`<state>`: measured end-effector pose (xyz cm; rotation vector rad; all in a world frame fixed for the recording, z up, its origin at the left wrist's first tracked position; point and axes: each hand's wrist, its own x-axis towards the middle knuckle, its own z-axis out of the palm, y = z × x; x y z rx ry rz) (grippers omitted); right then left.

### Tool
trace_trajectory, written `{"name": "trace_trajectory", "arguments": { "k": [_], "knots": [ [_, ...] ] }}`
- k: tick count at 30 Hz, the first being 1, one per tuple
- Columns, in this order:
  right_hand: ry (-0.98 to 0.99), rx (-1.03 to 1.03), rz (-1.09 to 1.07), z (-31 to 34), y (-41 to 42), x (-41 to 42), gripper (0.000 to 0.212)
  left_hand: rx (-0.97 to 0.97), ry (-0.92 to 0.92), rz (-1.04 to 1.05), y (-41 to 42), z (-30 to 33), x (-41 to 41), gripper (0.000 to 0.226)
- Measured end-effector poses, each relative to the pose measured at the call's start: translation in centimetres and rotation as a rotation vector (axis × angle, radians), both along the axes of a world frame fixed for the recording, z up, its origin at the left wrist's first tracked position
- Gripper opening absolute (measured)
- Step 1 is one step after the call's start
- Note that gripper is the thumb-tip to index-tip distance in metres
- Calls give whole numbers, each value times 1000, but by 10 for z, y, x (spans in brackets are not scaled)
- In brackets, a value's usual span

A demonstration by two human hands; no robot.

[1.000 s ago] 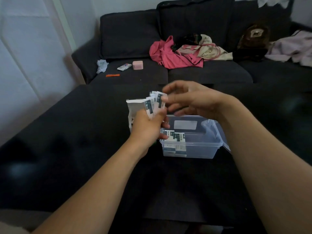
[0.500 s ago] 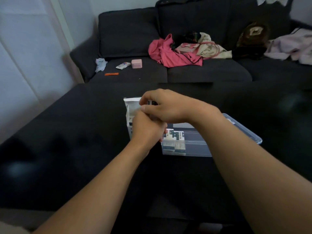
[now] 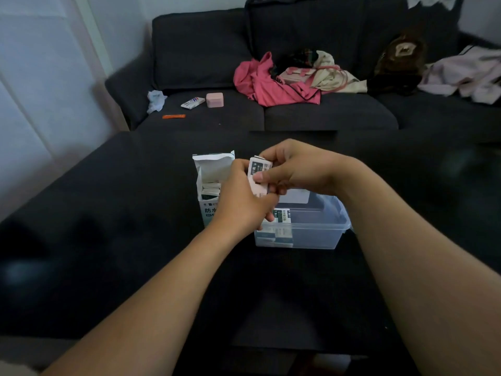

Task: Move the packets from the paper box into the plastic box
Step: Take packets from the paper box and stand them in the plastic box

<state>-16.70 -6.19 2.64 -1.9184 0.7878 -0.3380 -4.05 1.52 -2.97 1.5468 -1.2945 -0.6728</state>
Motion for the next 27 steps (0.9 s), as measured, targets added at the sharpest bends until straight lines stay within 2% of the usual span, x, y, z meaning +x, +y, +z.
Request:
{"name": "trace_trajectory", "arguments": {
  "k": [5,7,9,11,12,15,20,23,27],
  "knots": [
    [-34,90,-60,-5,-13,-9,21,31,-53,-103,4,1,2,55],
    [-48,122,-138,-6,-25,-21,19,0,-166,-47,3,-1,6,61],
    [28,137,-199,-9,-35,-33,15,-62,-285,10,3,0,12,47],
    [167,141,-235,-18,-40,-39,12,-40,-390,-51,4,2,19,28],
    [238,148,-236,-24,-42,-38,12,10,-460,-107,6,2,22,26],
    [391,192,-189,-37,-42,-29,16,167,-700,-214,9,3,26,45],
    [485,237,-164,-47,-41,-19,21,317,-890,-274,9,4,25,78],
    [519,282,-164,-54,-38,-16,19,371,-962,-281,7,0,25,83],
    [545,243,-169,-58,-35,-11,27,404,-952,-319,3,-9,24,79]
  ]
}}
